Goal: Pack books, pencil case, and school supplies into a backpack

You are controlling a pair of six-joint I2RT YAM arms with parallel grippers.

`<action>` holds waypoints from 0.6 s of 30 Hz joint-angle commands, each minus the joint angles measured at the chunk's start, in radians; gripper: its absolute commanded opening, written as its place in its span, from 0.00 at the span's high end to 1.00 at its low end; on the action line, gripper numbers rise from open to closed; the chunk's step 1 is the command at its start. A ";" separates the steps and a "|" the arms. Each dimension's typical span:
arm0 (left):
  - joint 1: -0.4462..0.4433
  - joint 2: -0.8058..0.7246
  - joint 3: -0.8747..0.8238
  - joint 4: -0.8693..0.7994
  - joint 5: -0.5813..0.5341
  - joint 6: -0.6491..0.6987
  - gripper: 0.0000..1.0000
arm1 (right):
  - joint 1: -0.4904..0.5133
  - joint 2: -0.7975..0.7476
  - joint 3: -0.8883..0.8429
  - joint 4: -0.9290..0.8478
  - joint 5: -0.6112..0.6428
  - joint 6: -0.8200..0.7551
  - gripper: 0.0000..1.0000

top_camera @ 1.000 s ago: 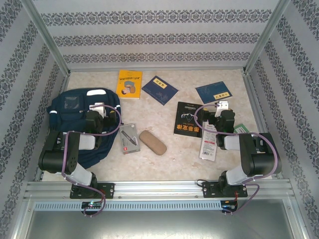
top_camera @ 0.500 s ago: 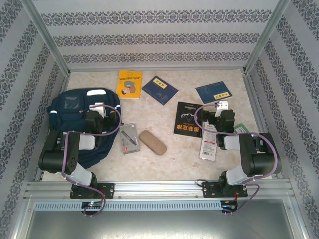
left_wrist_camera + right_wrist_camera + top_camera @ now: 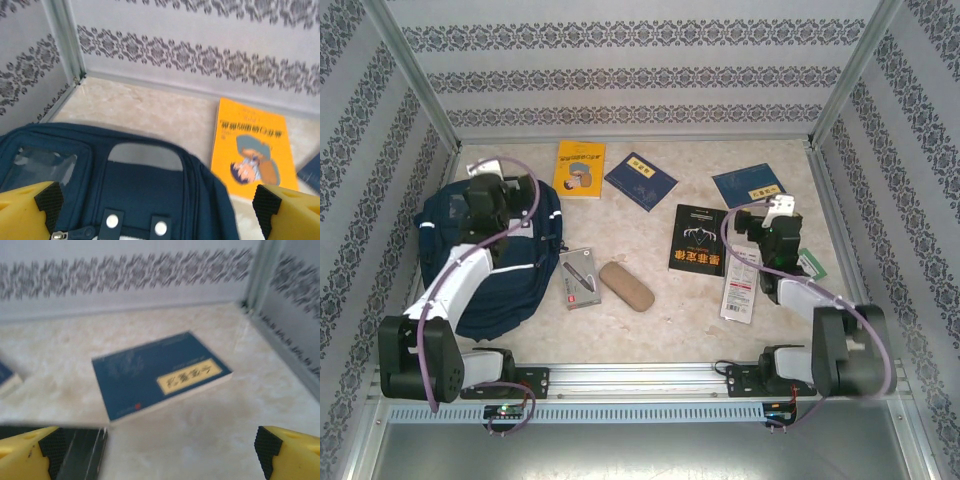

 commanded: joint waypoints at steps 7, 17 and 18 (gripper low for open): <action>-0.069 0.137 0.169 -0.497 0.161 -0.171 0.13 | -0.028 -0.153 0.202 -0.446 -0.127 0.371 0.02; -0.195 0.420 0.284 -0.554 0.126 -0.097 0.29 | 0.344 -0.098 0.333 -0.614 -0.167 0.283 0.02; -0.196 0.443 0.296 -0.558 0.121 -0.094 0.29 | 0.390 -0.088 0.341 -0.617 -0.156 0.267 0.02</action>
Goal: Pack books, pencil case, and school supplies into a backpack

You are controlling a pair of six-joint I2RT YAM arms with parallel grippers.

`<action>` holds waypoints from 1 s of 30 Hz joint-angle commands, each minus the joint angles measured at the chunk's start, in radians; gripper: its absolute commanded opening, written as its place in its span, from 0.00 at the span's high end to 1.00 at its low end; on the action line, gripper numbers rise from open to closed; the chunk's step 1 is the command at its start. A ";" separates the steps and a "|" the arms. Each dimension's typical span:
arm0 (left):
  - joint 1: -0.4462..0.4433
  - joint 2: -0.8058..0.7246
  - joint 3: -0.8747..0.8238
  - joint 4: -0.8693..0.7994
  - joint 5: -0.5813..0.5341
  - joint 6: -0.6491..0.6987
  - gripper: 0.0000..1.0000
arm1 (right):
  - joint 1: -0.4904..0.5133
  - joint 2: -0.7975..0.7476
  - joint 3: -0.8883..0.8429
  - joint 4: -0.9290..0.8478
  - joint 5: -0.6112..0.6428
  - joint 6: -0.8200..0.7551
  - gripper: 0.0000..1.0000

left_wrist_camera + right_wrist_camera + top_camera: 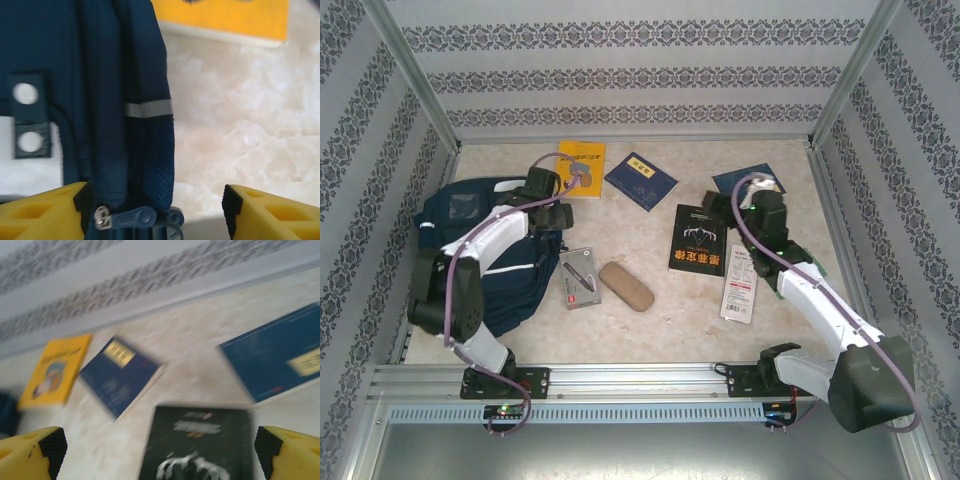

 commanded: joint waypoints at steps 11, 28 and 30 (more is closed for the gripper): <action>0.002 0.104 0.106 -0.106 -0.077 0.014 0.31 | 0.657 0.304 0.186 -0.079 0.097 -0.124 0.02; 0.184 -0.148 -0.017 -0.134 0.011 -0.046 0.29 | 0.938 0.942 0.728 -0.261 0.428 -0.316 0.02; 0.187 -0.163 -0.030 -0.136 0.008 -0.043 0.29 | 0.938 0.989 0.764 -0.303 0.488 -0.320 0.02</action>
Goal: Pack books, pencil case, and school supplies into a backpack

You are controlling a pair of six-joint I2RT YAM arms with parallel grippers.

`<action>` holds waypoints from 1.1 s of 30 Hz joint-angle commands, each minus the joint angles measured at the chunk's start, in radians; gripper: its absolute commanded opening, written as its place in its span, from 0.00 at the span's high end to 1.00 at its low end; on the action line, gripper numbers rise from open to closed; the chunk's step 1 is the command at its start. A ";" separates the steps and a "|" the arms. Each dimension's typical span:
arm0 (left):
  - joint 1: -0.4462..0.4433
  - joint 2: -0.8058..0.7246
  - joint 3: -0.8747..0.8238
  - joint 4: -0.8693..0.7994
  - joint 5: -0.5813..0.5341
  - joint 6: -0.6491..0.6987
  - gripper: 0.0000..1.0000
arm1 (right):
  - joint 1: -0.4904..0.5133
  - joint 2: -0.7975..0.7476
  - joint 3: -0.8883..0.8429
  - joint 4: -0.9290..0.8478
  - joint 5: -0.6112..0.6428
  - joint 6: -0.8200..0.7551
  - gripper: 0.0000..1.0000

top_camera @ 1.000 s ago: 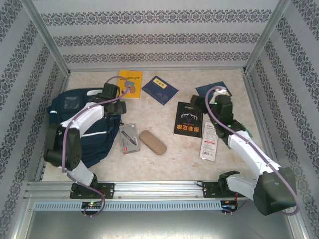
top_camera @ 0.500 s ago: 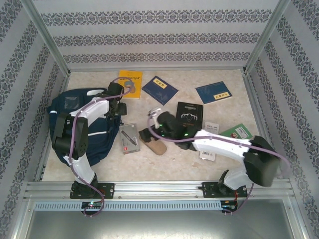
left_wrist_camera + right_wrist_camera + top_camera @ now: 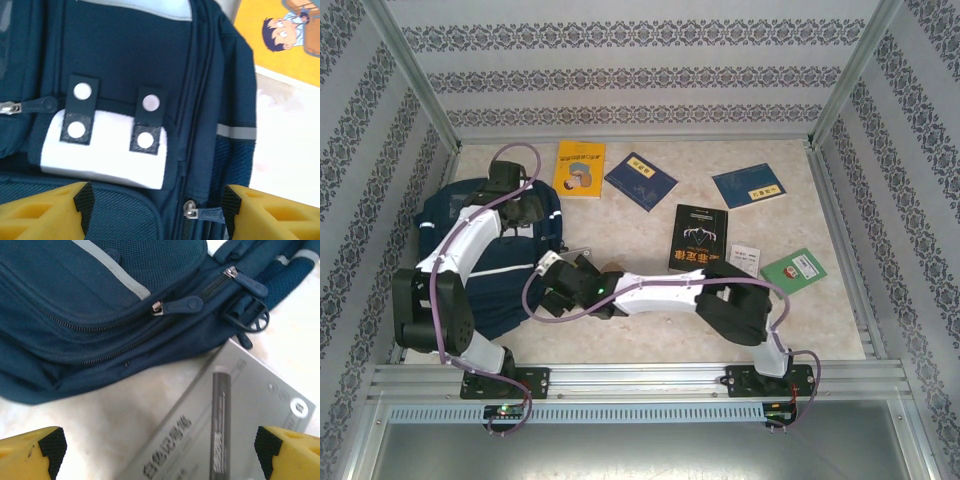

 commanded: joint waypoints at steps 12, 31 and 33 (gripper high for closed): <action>-0.006 0.005 -0.034 -0.014 0.134 -0.013 0.28 | -0.197 -0.031 -0.176 -0.118 0.290 0.013 0.02; -0.222 0.402 0.191 -0.113 -0.220 0.087 0.38 | -0.373 -0.335 -0.351 -0.092 0.123 0.092 0.02; -0.232 0.437 0.227 -0.116 -0.235 0.094 0.43 | -0.373 -0.369 -0.360 -0.093 0.102 0.103 0.02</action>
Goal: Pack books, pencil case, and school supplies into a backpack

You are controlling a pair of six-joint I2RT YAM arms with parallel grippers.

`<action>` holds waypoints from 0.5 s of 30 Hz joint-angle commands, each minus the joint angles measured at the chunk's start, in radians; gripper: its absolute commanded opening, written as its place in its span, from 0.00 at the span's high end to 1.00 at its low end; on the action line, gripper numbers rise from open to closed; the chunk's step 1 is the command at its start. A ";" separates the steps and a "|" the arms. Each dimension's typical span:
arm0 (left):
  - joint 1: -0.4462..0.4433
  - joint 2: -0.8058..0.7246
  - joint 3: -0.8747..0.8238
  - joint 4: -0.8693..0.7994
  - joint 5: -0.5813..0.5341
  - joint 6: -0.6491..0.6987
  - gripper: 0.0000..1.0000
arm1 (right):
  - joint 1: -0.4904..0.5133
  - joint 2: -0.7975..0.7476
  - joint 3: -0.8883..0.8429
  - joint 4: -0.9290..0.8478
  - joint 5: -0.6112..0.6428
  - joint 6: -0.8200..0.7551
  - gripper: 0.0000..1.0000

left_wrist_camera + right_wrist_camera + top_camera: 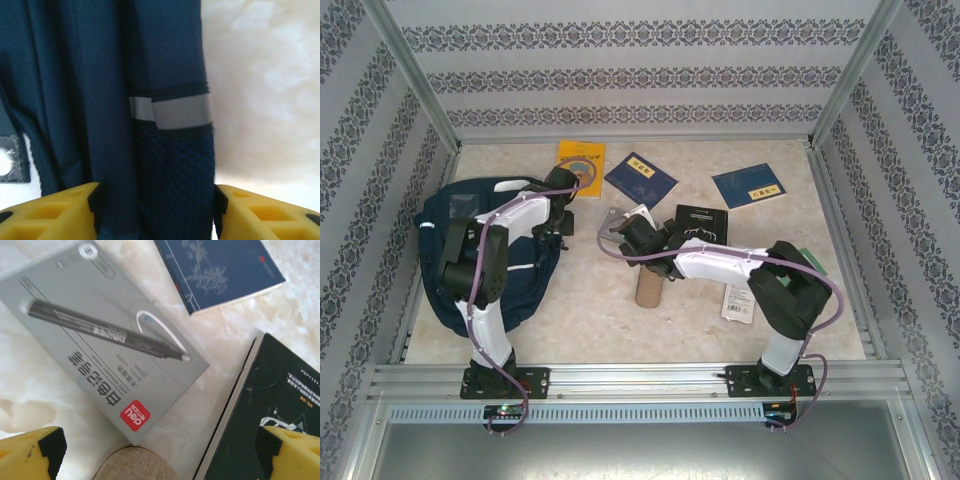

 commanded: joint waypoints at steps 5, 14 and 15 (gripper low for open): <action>-0.024 0.125 0.155 -0.083 -0.104 0.048 0.57 | 0.003 -0.124 -0.042 -0.011 -0.050 0.069 0.02; -0.146 0.087 0.166 -0.056 -0.107 0.097 1.00 | -0.009 -0.166 -0.084 -0.012 -0.054 0.115 0.02; -0.172 0.066 0.150 -0.038 -0.096 0.102 1.00 | -0.013 -0.167 -0.088 -0.012 -0.056 0.121 0.02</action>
